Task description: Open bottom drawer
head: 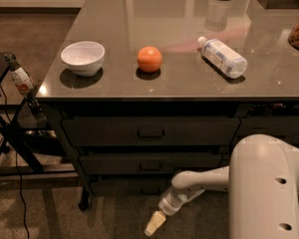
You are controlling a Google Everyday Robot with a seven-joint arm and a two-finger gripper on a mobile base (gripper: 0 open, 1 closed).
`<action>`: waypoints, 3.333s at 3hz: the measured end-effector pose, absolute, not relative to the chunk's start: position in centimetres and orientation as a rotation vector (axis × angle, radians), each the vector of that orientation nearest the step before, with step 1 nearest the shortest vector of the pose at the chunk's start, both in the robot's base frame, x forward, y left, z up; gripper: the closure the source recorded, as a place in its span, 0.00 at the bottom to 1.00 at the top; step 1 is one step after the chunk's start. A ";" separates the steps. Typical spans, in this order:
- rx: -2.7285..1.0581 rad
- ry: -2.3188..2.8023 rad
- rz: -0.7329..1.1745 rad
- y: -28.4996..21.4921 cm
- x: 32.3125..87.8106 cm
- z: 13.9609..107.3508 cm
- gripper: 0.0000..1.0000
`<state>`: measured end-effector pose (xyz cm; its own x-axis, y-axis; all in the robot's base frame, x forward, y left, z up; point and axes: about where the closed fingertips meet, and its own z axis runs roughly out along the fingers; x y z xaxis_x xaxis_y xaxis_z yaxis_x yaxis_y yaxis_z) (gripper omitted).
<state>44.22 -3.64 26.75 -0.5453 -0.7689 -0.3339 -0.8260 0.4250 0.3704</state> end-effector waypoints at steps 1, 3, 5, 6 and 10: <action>-1.425 2.555 0.767 -3.5 44.5 26.2 0.00; -1.433 2.458 0.819 -0.8 45.9 24.6 0.00; -1.477 2.346 0.855 3.0 50.5 22.2 0.00; -1.478 2.343 0.860 3.4 50.8 21.6 0.00; -1.498 2.401 0.837 3.2 50.9 17.0 0.00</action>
Offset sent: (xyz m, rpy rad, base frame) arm 0.0030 0.0098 -0.0130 0.0391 -0.0216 0.0016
